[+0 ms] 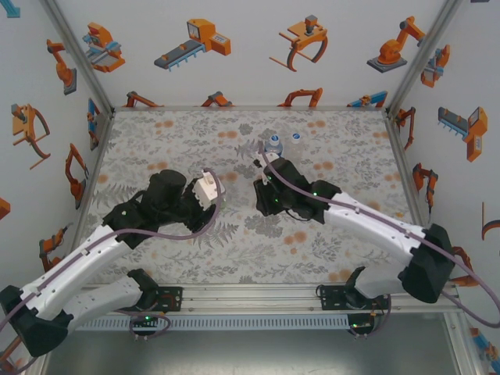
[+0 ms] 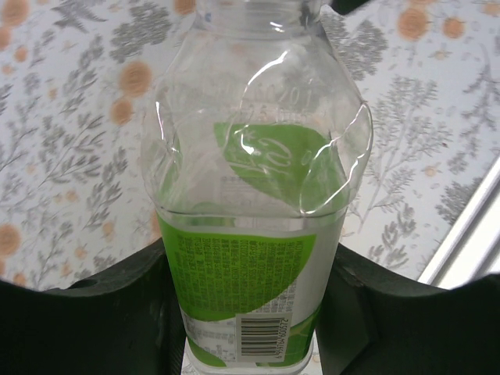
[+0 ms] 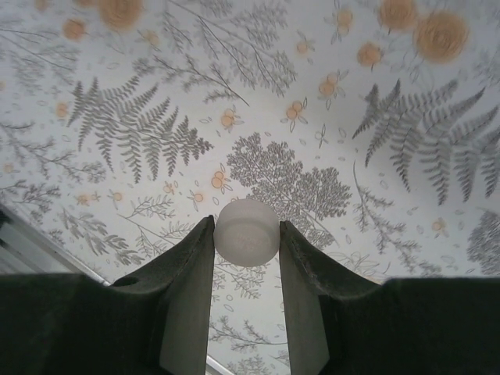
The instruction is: Screw on the bottle caps
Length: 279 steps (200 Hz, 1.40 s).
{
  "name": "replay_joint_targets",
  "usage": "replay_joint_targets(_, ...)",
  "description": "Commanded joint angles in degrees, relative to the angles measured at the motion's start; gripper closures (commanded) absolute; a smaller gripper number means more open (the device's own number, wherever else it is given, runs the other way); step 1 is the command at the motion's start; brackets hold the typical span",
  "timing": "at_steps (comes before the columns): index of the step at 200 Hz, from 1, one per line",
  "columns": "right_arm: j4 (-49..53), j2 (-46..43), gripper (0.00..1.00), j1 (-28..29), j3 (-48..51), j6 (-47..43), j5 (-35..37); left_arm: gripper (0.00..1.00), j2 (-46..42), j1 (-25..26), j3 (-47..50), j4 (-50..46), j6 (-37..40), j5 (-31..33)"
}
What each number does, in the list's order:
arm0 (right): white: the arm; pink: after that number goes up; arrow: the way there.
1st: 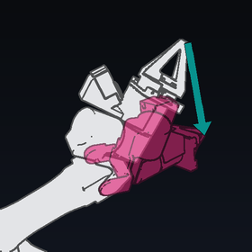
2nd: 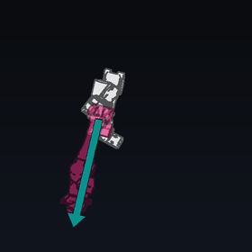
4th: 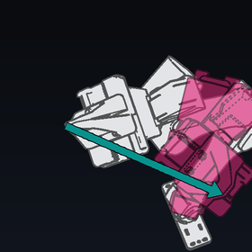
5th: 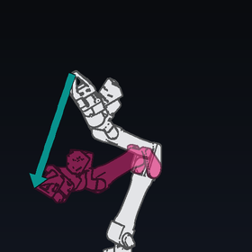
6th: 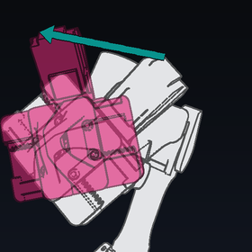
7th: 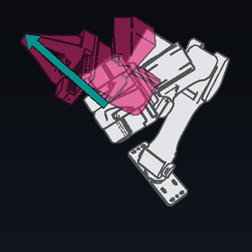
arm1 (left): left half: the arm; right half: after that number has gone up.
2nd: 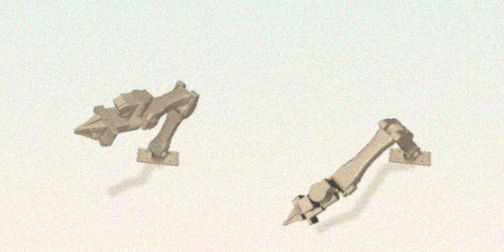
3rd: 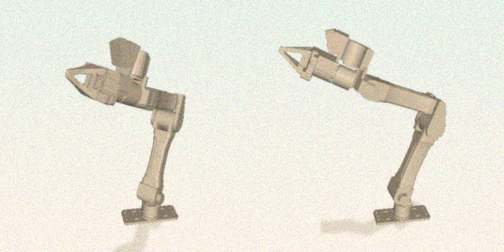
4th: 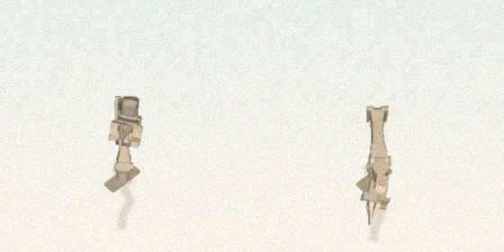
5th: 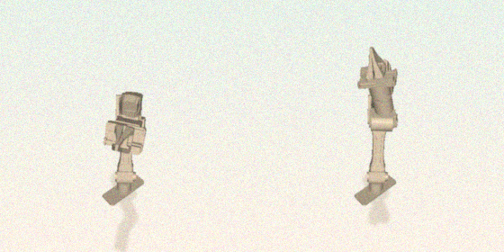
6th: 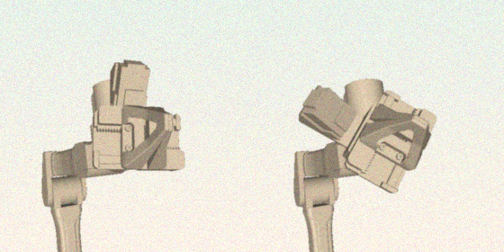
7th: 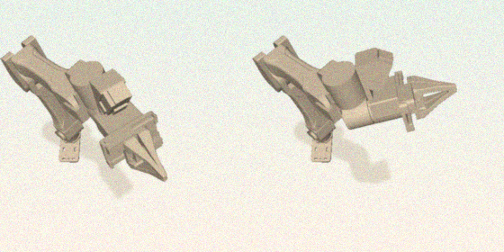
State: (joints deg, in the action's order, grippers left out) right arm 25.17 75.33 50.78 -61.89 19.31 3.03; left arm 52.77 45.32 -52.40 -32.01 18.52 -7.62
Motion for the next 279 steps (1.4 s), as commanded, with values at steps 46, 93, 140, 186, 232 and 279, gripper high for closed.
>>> replay_joint_targets(46, -1.27, -16.98, 0.77, 0.37, -1.23, -17.67, -12.99, 0.97, 3.6, 0.21, -7.26, -3.99, 4.57, -16.6)
replay_joint_targets(93, -2.34, -20.81, 0.8, 0.37, -2.13, -26.46, -26.13, 0.97, 3.3, 1.4, -6.96, -6.32, 12.81, -20.95)
replay_joint_targets(140, -7.65, -22.51, 0.84, 0.37, -0.87, -32.16, -35.82, 0.95, 3.03, 5.31, -8.21, -10.8, 18.59, -19.01)
replay_joint_targets(186, -7.52, -21.79, 0.88, 0.33, -0.6, -37.08, -44.27, 0.97, 4.28, 8.17, -10.57, -13.1, 19.01, -18.64)
replay_joint_targets(232, -4.53, -21.48, 0.88, 0.37, -0.25, -39.61, -46.21, 0.97, 2.45, 8.21, -9.57, -10.56, 18.77, -19.16)
replay_joint_targets(279, -5.45, -21.39, 0.91, 0.5, 0.46, -39.61, -44.57, 0.98, 2.09, 8.2, -9.67, -10.27, 17.38, -18.79)
